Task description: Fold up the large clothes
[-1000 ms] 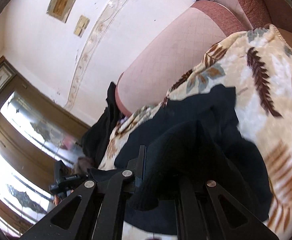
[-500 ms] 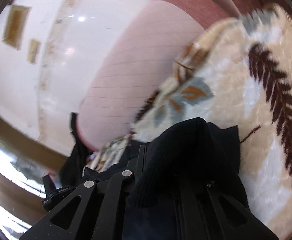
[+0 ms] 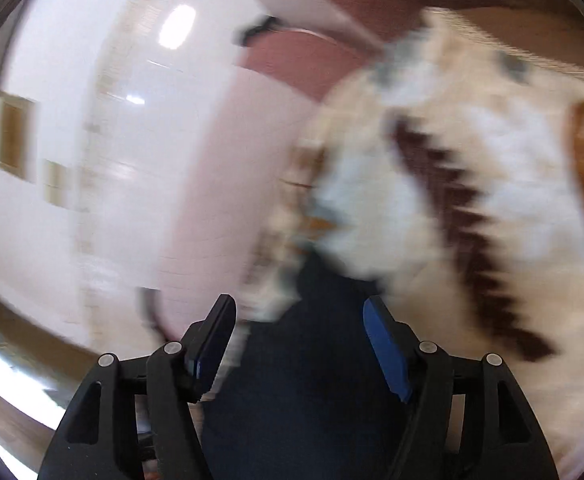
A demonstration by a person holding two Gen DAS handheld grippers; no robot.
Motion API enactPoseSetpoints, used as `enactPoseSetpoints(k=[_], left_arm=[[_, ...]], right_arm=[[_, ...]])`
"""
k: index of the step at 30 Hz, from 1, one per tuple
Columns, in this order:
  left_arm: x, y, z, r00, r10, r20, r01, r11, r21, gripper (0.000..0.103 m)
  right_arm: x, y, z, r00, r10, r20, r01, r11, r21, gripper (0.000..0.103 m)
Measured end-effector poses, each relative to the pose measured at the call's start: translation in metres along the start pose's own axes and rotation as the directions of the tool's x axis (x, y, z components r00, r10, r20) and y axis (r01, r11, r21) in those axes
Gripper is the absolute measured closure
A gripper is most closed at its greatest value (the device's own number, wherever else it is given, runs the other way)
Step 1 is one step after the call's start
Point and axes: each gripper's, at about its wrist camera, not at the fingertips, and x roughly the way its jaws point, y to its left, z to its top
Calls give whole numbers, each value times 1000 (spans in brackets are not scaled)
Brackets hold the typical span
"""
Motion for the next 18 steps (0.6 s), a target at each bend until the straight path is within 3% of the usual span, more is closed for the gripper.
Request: enactPoseSetpoints(k=[1,2,3,4,6,8,10,12,13,14,16,18], left_arm=[[2,-8,-12,1000,-22,-18,23,1000,20,70],[5,-16,-23,999,-33,-39,35,999,42,67],[9,-22,-31,999,-20,-44,23,998,62,67],[14,-31,-38,999,36,-29,-33,995,97,67],[26,-40,-46,984,179,24,-180,971,157,67],[41,-30,-42,967,253,29,-254,958,131,66],[54,-6,-35,956,292,-26,-291,956,36,69],[47,10,-28,975,217,-45,-220,973,-64,75],[41,14,-25,978,197,-61,-203,974,-103,75],[34,17,-23,980,189,-62,-195,974,-118,75],[21,15,-24,985,159,-58,-165,980,-115,75],[2,6,-31,994,104,-41,-108,990,-94,75]], right_arm=[[7,-1,-6,999,-31,-35,31,999,-17,35],[11,2,-13,998,-39,-53,37,998,-41,42],[15,11,-20,998,-13,-69,6,995,-101,71],[14,25,-26,998,-21,-61,10,983,-181,86],[3,44,-33,1000,-19,7,21,959,-283,99],[-5,42,-31,998,-10,69,28,964,-266,99],[9,20,-26,993,-117,16,118,972,-205,99],[27,4,-28,974,-210,-89,193,966,-174,93],[25,1,-31,974,-206,-89,189,967,-168,92],[17,4,-33,979,-193,-63,180,969,-171,86],[-11,17,-38,983,-181,12,181,967,-179,82],[-41,25,-48,992,-106,71,117,976,-181,76]])
